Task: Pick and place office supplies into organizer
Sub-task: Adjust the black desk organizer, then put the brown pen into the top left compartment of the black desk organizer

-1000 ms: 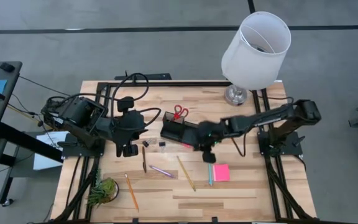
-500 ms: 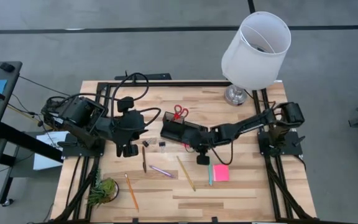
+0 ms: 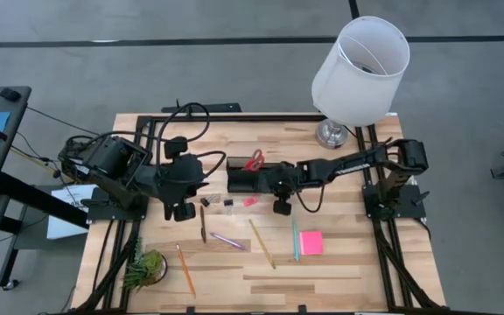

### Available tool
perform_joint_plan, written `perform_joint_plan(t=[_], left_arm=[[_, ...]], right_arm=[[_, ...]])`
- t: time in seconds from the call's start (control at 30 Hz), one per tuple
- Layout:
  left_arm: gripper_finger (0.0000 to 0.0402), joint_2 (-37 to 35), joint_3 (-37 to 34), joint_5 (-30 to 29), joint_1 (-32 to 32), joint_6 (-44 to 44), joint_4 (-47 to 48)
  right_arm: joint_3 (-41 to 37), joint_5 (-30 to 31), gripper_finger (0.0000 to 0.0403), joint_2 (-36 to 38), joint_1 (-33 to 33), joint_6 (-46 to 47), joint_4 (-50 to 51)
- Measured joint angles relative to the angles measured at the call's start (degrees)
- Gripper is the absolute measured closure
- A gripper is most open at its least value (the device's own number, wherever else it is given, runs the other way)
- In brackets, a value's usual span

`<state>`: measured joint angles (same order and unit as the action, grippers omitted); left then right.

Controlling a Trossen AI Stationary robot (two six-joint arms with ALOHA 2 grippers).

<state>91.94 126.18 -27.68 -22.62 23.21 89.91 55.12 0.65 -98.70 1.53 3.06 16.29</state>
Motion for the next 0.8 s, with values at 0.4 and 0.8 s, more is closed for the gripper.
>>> perform_joint_plan(t=[0.4,0.8], left_arm=[[0.0333,0.3,-24.8,-19.1,-11.2,23.0,-11.8],[0.0333,0.0,-42.8,-7.3,-19.4,70.7,-16.2]], right_arm=[[0.0,-0.7,0.0402,11.4,-7.4,-5.5,1.3],[-0.4,1.2,0.0402,31.9,-4.7,-8.1,4.4]])
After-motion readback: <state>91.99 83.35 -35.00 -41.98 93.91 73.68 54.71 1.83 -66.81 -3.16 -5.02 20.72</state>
